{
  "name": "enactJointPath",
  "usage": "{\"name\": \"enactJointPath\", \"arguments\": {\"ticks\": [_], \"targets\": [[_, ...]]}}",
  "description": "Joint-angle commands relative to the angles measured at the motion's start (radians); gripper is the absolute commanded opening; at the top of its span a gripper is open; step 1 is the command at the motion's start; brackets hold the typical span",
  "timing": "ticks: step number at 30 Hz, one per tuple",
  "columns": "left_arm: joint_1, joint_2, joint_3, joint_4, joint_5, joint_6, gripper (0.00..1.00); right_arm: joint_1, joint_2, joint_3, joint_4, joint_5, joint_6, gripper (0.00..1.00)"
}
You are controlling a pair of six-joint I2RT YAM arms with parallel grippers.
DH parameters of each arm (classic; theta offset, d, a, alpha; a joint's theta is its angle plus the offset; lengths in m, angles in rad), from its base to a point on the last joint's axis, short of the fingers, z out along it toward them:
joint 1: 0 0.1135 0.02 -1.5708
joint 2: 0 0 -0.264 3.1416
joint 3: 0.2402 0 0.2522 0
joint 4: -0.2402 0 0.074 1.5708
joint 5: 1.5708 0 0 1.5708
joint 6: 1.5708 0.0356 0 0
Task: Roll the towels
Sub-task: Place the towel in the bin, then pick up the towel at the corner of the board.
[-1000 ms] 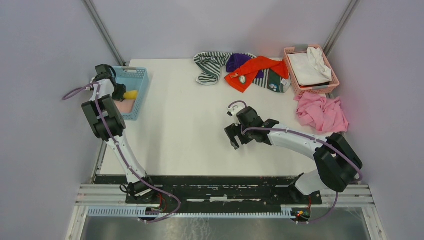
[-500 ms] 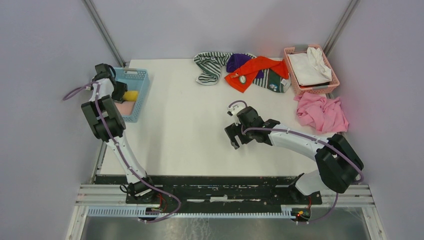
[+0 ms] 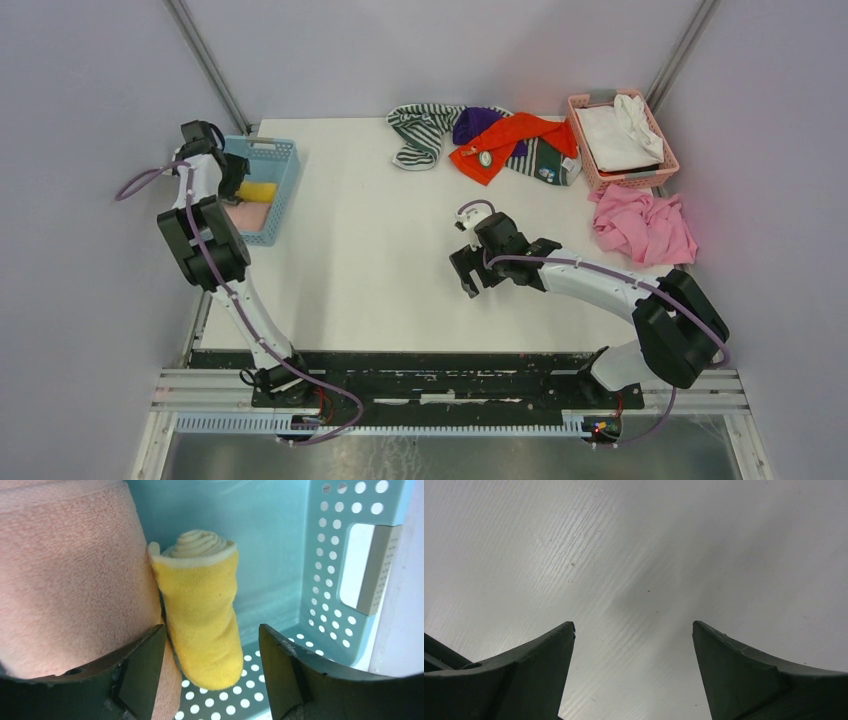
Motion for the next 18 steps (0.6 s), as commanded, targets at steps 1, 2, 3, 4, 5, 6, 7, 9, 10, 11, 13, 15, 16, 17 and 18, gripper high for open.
{"name": "enactJointPath", "arguments": {"ticks": [1, 2, 3, 4, 5, 6, 7, 9, 10, 11, 13, 15, 16, 17, 18], "targets": [[0.036, -0.123, -0.015, 0.013, -0.062, 0.033, 0.76, -0.005, -0.035, 0.028, 0.032, 0.009, -0.007, 0.95], [0.035, -0.134, -0.022, 0.012, -0.06, 0.044, 0.77, -0.005, -0.038, 0.033, 0.032, 0.012, -0.008, 0.95], [0.034, -0.15, -0.032, 0.012, -0.059, 0.054, 0.78, -0.004, -0.041, 0.035, 0.03, 0.017, -0.008, 0.95], [0.033, -0.171, -0.047, 0.013, -0.061, 0.064, 0.79, -0.005, -0.045, 0.038, 0.03, 0.023, -0.007, 0.95], [0.033, -0.201, -0.065, 0.016, -0.061, 0.077, 0.81, -0.004, -0.047, 0.04, 0.031, 0.034, -0.007, 0.95], [0.033, -0.228, -0.086, 0.02, -0.061, 0.09, 0.82, -0.005, -0.047, 0.042, 0.032, 0.043, -0.006, 0.95], [0.032, -0.255, -0.111, 0.024, -0.06, 0.104, 0.82, -0.004, -0.045, 0.044, 0.031, 0.051, -0.007, 0.95], [0.03, -0.316, -0.173, 0.048, -0.04, 0.133, 0.83, -0.005, -0.046, 0.049, 0.029, 0.074, -0.003, 0.95], [0.03, -0.349, -0.211, 0.06, -0.027, 0.149, 0.83, -0.004, -0.048, 0.053, 0.024, 0.085, 0.0, 0.95], [0.027, -0.385, -0.259, 0.071, -0.014, 0.163, 0.84, -0.006, -0.051, 0.057, 0.02, 0.096, 0.002, 0.95], [0.027, -0.457, -0.331, 0.099, 0.007, 0.206, 0.88, -0.008, -0.066, 0.06, 0.017, 0.116, 0.008, 0.96], [0.026, -0.528, -0.401, 0.115, 0.026, 0.246, 0.9, -0.011, -0.081, 0.064, 0.013, 0.131, 0.012, 0.96], [0.026, -0.562, -0.429, 0.125, 0.042, 0.261, 0.91, -0.013, -0.088, 0.066, 0.011, 0.14, 0.014, 0.97], [0.026, -0.594, -0.456, 0.13, 0.056, 0.275, 0.92, -0.015, -0.1, 0.069, 0.008, 0.15, 0.018, 0.97], [0.026, -0.623, -0.483, 0.139, 0.077, 0.293, 0.93, -0.017, -0.107, 0.069, 0.007, 0.159, 0.02, 0.98]]}}
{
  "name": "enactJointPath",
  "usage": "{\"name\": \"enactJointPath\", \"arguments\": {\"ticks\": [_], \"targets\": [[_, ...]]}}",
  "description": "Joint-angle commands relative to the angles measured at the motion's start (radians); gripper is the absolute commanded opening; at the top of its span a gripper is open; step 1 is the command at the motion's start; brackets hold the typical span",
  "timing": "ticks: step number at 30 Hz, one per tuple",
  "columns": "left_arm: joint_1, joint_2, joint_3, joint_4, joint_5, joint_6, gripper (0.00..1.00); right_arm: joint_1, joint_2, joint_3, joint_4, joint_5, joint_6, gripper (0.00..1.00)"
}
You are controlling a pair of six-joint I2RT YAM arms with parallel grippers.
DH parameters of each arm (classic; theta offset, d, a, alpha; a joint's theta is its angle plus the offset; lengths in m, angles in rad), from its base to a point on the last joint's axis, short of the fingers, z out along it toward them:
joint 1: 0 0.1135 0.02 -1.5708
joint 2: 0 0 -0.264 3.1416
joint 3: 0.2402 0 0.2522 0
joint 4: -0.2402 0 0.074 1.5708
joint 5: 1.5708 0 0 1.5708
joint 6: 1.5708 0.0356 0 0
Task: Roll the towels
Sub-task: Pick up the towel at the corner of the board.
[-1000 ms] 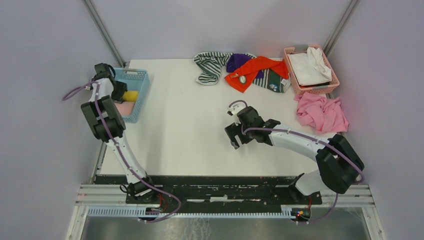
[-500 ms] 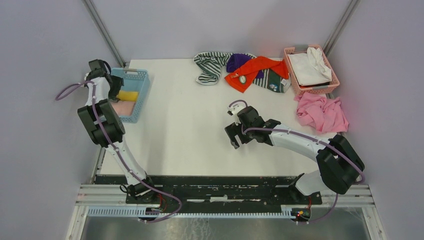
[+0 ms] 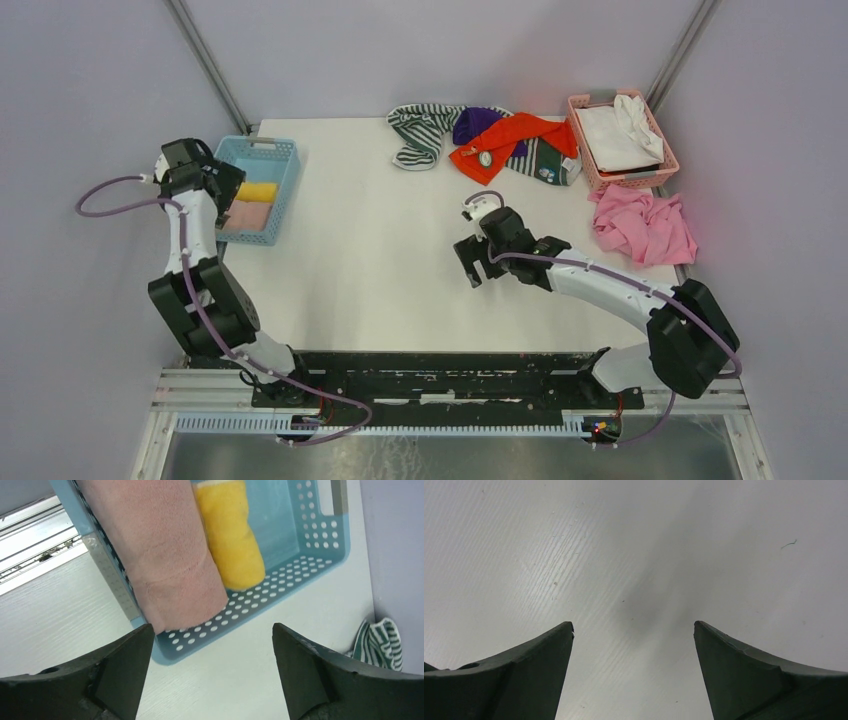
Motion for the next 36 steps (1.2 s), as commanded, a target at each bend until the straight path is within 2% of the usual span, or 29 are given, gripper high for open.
{"name": "enactJointPath", "arguments": {"ticks": [1, 7, 18, 26, 31, 36], "targets": [[0.005, -0.155, -0.103, 0.082, 0.082, 0.144, 0.96, -0.012, -0.068, 0.054, 0.01, 0.078, 0.02, 0.99], [-0.041, -0.319, -0.261, 0.186, 0.196, 0.184, 0.99, -0.02, -0.09, 0.079, -0.028, 0.108, 0.038, 1.0], [-0.261, -0.462, -0.363, 0.239, 0.193, 0.29, 0.99, -0.043, -0.14, 0.115, -0.108, 0.2, 0.046, 1.0], [-0.481, -0.517, -0.36, 0.252, 0.129, 0.391, 0.99, -0.084, -0.138, 0.173, -0.197, 0.277, 0.056, 1.0], [-0.541, -0.566, -0.367, 0.237, 0.089, 0.442, 0.99, -0.145, -0.144, 0.194, -0.25, 0.283, 0.079, 1.0], [-0.635, -0.626, -0.378, 0.215, -0.034, 0.489, 0.99, -0.237, -0.18, 0.193, -0.275, 0.256, 0.134, 1.0]]}}
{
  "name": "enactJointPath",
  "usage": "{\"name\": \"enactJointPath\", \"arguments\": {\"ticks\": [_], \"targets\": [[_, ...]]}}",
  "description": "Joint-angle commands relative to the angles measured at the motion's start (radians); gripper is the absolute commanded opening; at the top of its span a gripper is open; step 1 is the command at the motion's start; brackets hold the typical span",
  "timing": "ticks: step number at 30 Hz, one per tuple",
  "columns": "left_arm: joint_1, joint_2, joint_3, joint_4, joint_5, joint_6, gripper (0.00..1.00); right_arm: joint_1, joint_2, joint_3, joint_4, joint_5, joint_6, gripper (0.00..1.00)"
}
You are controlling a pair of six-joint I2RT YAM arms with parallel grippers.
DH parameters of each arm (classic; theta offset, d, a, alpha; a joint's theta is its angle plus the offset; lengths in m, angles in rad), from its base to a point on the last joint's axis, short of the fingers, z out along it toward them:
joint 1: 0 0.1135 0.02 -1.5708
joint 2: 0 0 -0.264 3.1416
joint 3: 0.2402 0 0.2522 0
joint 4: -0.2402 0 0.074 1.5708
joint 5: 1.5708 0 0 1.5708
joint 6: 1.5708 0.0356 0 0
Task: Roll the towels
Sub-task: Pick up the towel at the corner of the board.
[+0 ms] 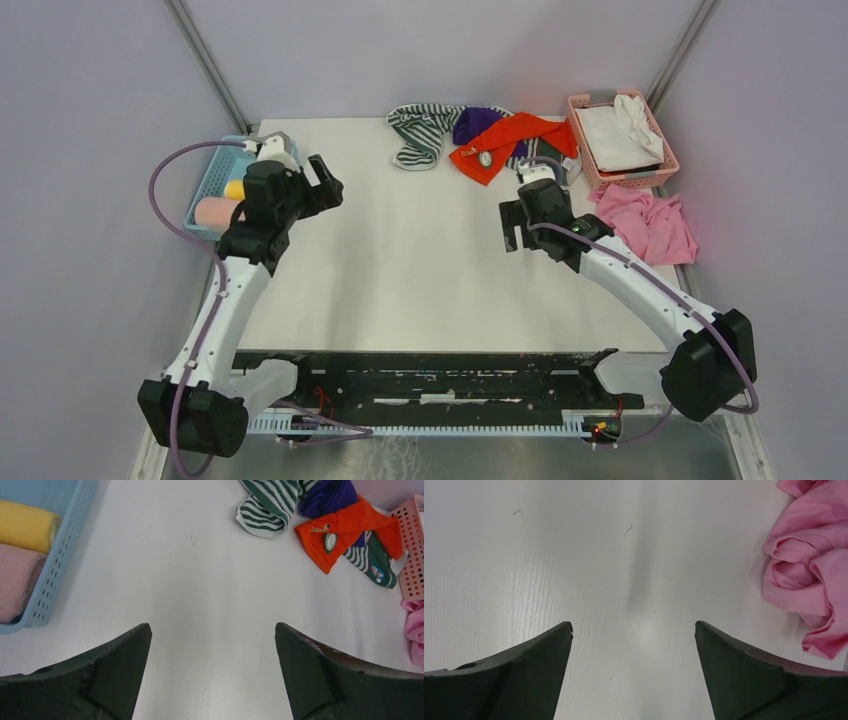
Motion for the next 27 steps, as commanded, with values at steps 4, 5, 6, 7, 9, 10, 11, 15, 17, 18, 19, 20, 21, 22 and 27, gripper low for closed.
{"name": "enactJointPath", "arguments": {"ticks": [4, 5, 6, 7, 9, 10, 11, 15, 17, 18, 19, 20, 21, 22, 27], "targets": [[-0.137, -0.156, -0.035, 0.016, -0.228, 0.125, 0.99, -0.165, -0.098, 0.027, -0.026, -0.035, 0.106, 1.0], [-0.145, -0.181, -0.047, 0.022, -0.251, 0.131, 0.99, -0.19, -0.102, 0.025, -0.026, -0.062, 0.125, 1.0], [-0.151, -0.208, -0.06, 0.028, -0.271, 0.134, 0.99, -0.214, -0.106, 0.023, -0.026, -0.081, 0.141, 1.0], [-0.156, -0.235, -0.074, 0.034, -0.288, 0.137, 0.99, -0.234, -0.11, 0.021, -0.026, -0.096, 0.154, 1.0], [-0.159, -0.283, -0.104, 0.041, -0.307, 0.138, 0.99, -0.262, -0.126, 0.007, -0.017, -0.119, 0.17, 1.0], [-0.159, -0.304, -0.119, 0.043, -0.317, 0.137, 0.99, -0.271, -0.143, -0.008, -0.005, -0.128, 0.17, 1.0], [-0.159, -0.325, -0.134, 0.043, -0.331, 0.135, 0.99, -0.279, -0.16, -0.022, 0.007, -0.126, 0.17, 1.0], [-0.159, -0.387, -0.17, 0.041, -0.39, 0.131, 0.99, -0.307, -0.253, -0.077, 0.049, -0.071, 0.154, 1.0], [-0.158, -0.402, -0.173, 0.04, -0.409, 0.129, 0.99, -0.309, -0.291, -0.096, 0.075, -0.055, 0.139, 1.0], [-0.159, -0.408, -0.173, 0.041, -0.415, 0.127, 0.99, -0.309, -0.301, -0.104, 0.092, -0.059, 0.132, 1.0], [-0.158, -0.41, -0.172, 0.044, -0.415, 0.127, 0.99, -0.309, -0.304, -0.111, 0.112, -0.07, 0.129, 1.0], [-0.158, -0.411, -0.17, 0.046, -0.413, 0.126, 0.99, -0.308, -0.298, -0.115, 0.134, -0.086, 0.128, 1.0], [-0.157, -0.411, -0.168, 0.046, -0.41, 0.124, 0.99, -0.309, -0.286, -0.118, 0.157, -0.109, 0.127, 1.0], [-0.157, -0.409, -0.166, 0.046, -0.406, 0.124, 0.99, -0.309, -0.265, -0.119, 0.186, -0.134, 0.127, 1.0], [-0.157, -0.409, -0.169, 0.045, -0.371, 0.126, 0.99, -0.309, -0.089, -0.092, 0.343, -0.258, 0.15, 1.0]]}}
